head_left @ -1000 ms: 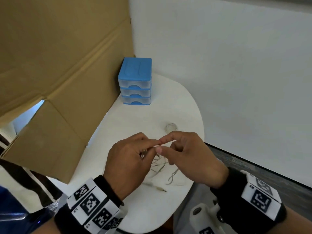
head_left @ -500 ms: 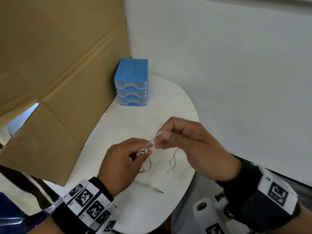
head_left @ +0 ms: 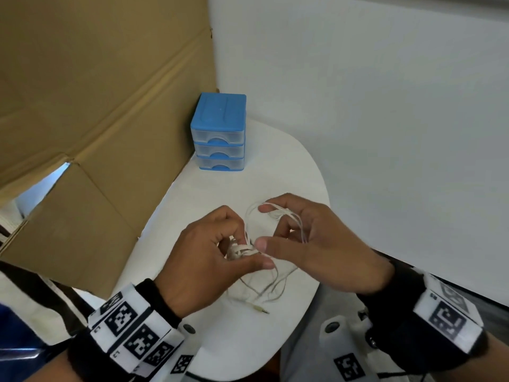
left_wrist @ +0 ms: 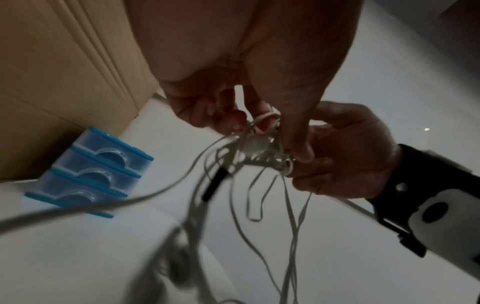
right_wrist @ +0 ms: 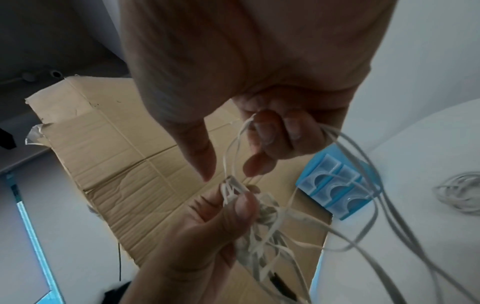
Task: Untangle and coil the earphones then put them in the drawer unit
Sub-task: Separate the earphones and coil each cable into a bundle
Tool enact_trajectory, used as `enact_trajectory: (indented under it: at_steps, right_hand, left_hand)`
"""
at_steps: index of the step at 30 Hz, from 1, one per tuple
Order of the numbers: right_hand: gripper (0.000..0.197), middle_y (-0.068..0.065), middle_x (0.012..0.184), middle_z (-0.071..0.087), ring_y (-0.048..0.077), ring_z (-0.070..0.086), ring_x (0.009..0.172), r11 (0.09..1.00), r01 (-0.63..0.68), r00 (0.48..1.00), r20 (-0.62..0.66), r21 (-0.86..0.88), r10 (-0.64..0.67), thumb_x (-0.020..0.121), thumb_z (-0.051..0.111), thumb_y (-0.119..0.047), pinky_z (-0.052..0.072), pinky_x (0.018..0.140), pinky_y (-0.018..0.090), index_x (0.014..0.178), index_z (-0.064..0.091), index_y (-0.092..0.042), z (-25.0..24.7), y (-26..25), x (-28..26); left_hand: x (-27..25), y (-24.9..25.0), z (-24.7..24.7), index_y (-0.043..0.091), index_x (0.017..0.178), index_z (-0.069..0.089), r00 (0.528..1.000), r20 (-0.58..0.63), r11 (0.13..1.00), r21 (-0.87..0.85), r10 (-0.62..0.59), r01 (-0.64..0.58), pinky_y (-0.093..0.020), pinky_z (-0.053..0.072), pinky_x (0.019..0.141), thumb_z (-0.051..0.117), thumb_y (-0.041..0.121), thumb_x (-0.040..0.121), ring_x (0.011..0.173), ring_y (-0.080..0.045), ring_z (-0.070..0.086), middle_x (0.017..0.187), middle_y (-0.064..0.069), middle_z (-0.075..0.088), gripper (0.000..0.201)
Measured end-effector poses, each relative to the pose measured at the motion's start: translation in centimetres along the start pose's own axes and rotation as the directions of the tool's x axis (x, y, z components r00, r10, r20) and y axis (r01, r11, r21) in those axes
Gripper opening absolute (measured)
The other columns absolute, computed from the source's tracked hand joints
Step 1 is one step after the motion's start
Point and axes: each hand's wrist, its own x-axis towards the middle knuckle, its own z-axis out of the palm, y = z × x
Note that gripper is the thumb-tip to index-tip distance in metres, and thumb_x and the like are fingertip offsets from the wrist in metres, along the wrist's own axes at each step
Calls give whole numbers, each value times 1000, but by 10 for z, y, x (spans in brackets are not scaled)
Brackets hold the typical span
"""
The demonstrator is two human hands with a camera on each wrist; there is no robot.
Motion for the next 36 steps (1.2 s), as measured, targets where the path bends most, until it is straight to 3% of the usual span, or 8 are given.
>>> enact_trajectory:
  at_steps: [6, 11, 16, 20, 24, 28, 32, 36]
  right_hand:
    - [21, -14, 47, 44, 3, 38, 45, 993, 33, 997, 70, -117, -25, 80, 78, -30, 32, 51, 14, 99, 73, -26, -7, -3, -1]
    - [17, -16, 47, 43, 5, 32, 44, 989, 60, 997, 53, -137, -53, 78, 81, -24, 30, 49, 18, 91, 72, -19, -14, 0, 0]
    - [17, -15, 49, 44, 7, 35, 47, 971, 54, 999, 14, -231, -52, 79, 79, -23, 33, 48, 20, 73, 64, -18, -10, 1, 0]
    - [32, 0, 57, 41, 14, 35, 52, 946, 63, 998, 25, -319, -57, 58, 67, -49, 33, 49, 25, 66, 53, -20, -4, 1, -2]
    - [34, -3, 55, 36, 17, 34, 52, 954, 92, 995, 55, -285, -80, 57, 60, -47, 32, 50, 31, 59, 40, -18, 0, 1, -2]
    - [38, -11, 52, 33, 7, 33, 49, 953, 107, 994, 56, -284, -95, 67, 61, -40, 31, 47, 24, 56, 37, -13, 7, -1, -6]
    - [34, 3, 56, 35, 12, 35, 52, 974, 94, 994, 78, -207, -79, 77, 71, -20, 30, 49, 33, 60, 44, -9, 3, -3, -6]
    - [28, 9, 58, 37, 23, 30, 56, 997, 80, 996, 23, 22, -80, 81, 76, -31, 25, 52, 38, 67, 64, -11, -11, -10, -2]
  left_hand:
    - [-3, 4, 3, 33, 70, 70, 996, 91, 997, -72, -1, 7, -14, 37, 57, 82, 28, 74, 58, -12, 51, 86, 11, 60, 13]
    - [1, 7, -2, 35, 81, 75, 993, 86, 964, -245, -86, 105, -34, 45, 57, 75, 38, 79, 56, -10, 55, 84, 11, 70, 3]
    - [1, 4, -4, 32, 68, 63, 990, 112, 975, -195, -88, 109, -30, 40, 56, 70, 50, 71, 65, -17, 53, 77, 8, 62, 20]
    - [-2, 5, -2, 25, 67, 59, 981, 185, 964, -248, -54, 100, -27, 41, 63, 72, 39, 73, 71, -16, 56, 80, 3, 64, 20]
    - [-3, 7, 2, 21, 65, 57, 977, 207, 919, -371, -57, 132, -29, 42, 66, 70, 26, 72, 66, -15, 53, 74, 9, 61, 16]
    - [-4, 9, 7, 7, 66, 54, 975, 212, 835, -521, -72, 175, -32, 43, 68, 70, 20, 70, 70, -30, 51, 80, -22, 60, 20]
    - [-1, 11, 4, 8, 67, 58, 974, 193, 780, -589, -116, 209, -20, 46, 63, 73, 23, 68, 66, -12, 55, 75, -8, 60, 21]
    - [2, 2, -3, 8, 73, 60, 990, 76, 887, -440, -120, 141, -39, 52, 62, 74, 29, 71, 63, -23, 57, 75, -8, 65, 26]
